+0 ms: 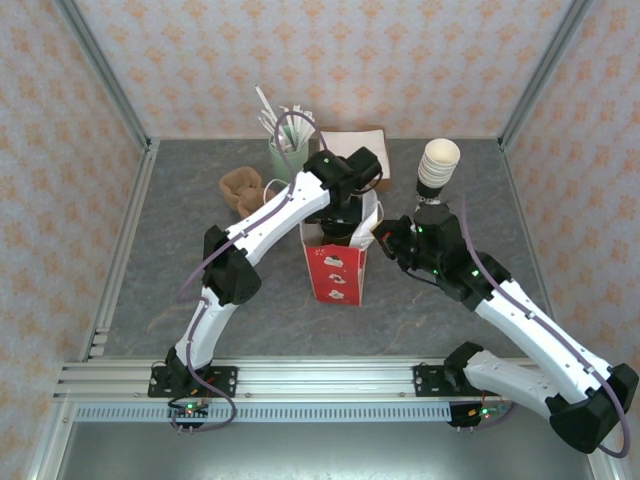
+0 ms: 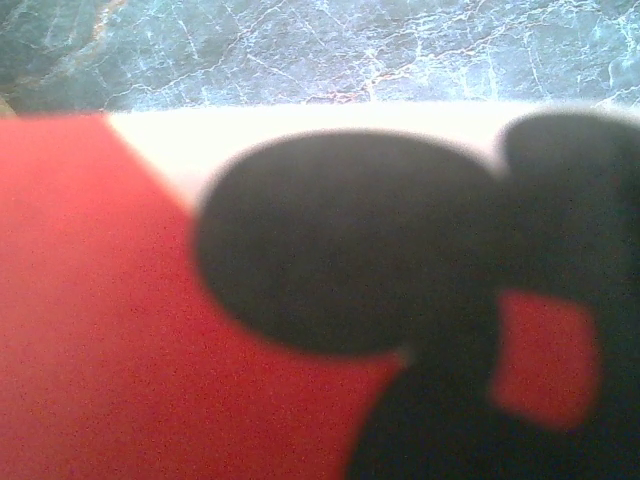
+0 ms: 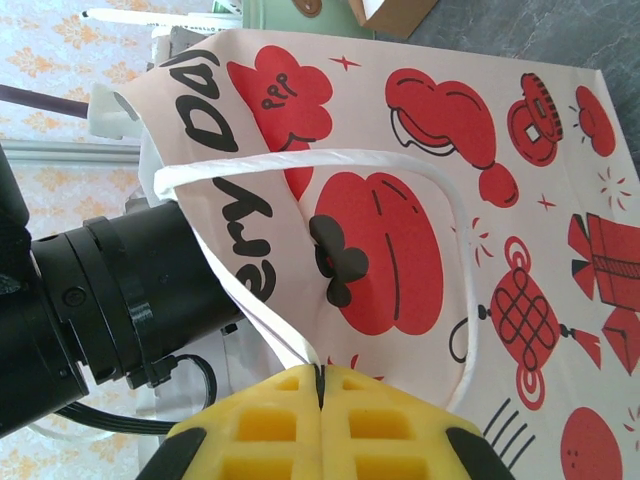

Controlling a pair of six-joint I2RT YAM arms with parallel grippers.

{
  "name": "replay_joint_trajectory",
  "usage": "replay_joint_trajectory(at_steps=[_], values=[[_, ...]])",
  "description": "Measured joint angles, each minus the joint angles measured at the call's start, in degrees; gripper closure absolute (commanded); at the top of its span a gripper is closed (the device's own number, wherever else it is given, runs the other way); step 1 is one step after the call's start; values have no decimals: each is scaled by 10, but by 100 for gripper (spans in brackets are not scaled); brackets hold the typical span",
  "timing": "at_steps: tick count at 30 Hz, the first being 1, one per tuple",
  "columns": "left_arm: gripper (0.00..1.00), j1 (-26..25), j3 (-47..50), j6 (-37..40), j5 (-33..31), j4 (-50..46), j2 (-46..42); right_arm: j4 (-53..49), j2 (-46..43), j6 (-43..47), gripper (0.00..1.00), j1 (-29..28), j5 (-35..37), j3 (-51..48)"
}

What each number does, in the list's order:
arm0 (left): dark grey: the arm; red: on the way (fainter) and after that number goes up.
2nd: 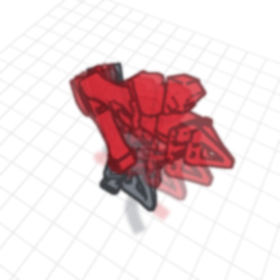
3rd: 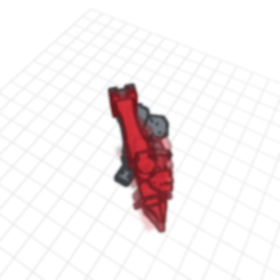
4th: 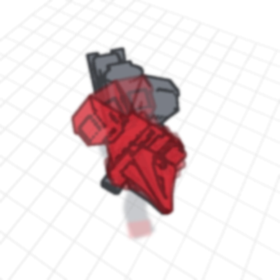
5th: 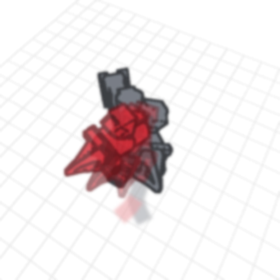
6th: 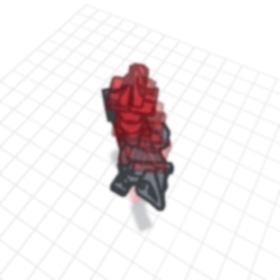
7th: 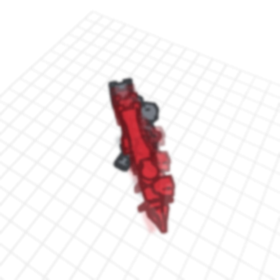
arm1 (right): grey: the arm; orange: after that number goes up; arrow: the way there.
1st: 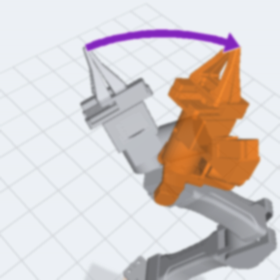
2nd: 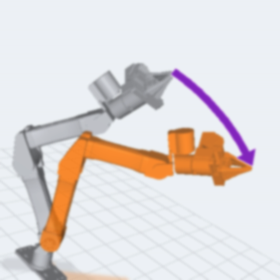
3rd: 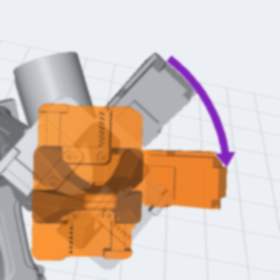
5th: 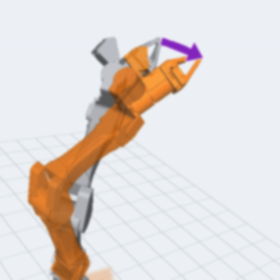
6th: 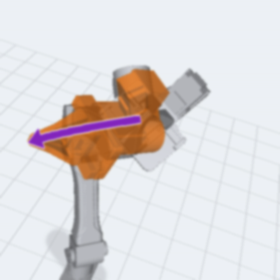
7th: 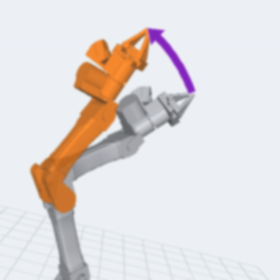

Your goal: Pack the takeout coffee

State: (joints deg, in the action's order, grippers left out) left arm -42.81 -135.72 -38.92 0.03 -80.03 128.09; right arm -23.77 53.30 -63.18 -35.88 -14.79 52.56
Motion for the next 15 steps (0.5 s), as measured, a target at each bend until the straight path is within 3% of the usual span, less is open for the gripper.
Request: replay_joint_trajectory(at_steps=[15], values=[[10, -2, 36, 11, -18, -3, -48, -80, -9, 45, 100, -1, 14, 46]])
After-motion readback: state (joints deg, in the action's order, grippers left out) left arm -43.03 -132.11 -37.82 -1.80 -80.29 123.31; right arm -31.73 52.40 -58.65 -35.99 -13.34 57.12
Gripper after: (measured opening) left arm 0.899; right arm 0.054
